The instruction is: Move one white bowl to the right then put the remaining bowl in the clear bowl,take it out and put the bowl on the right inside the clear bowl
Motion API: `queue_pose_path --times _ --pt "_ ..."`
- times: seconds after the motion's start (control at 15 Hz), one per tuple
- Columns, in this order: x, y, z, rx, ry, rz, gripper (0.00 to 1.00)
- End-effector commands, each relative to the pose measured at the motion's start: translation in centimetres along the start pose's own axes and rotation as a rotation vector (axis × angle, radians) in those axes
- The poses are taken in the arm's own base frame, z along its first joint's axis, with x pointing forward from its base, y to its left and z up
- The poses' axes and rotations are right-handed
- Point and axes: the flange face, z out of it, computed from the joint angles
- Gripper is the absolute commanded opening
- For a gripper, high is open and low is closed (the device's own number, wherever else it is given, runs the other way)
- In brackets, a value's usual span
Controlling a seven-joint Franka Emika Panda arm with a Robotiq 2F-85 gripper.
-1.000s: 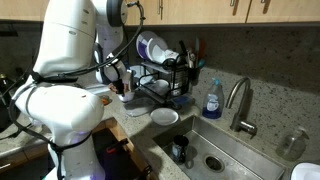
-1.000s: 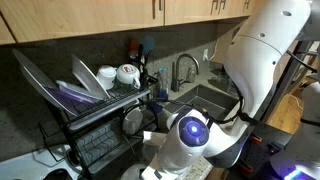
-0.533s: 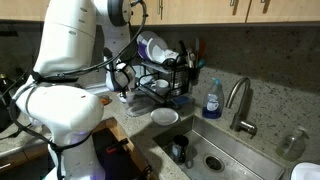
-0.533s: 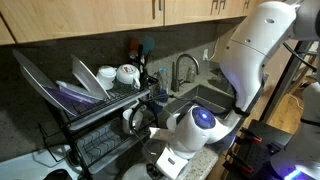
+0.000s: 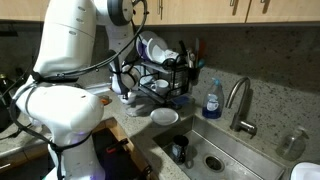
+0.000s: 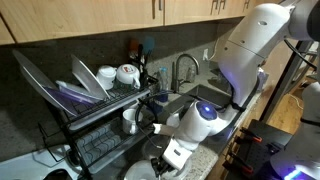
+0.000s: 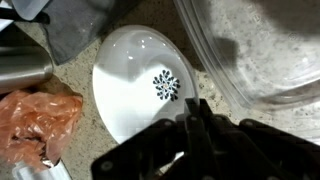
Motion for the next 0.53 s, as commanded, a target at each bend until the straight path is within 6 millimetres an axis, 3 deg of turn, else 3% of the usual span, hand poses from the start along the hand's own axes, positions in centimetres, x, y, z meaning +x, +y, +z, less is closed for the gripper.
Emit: queue_pose_path --times 0.0,0.13,0.33,0.47 --pt "0.6 -1.2 0.1 0.025 0.001 -0.012 0.31" --pt "0.8 -1.5 0.3 0.037 0.0 -0.013 0.36" --pt "1.3 -2.3 0.8 0.059 0.009 -0.014 0.59" --pt "1.5 -2.6 0.9 0.068 0.008 -0.014 0.69"
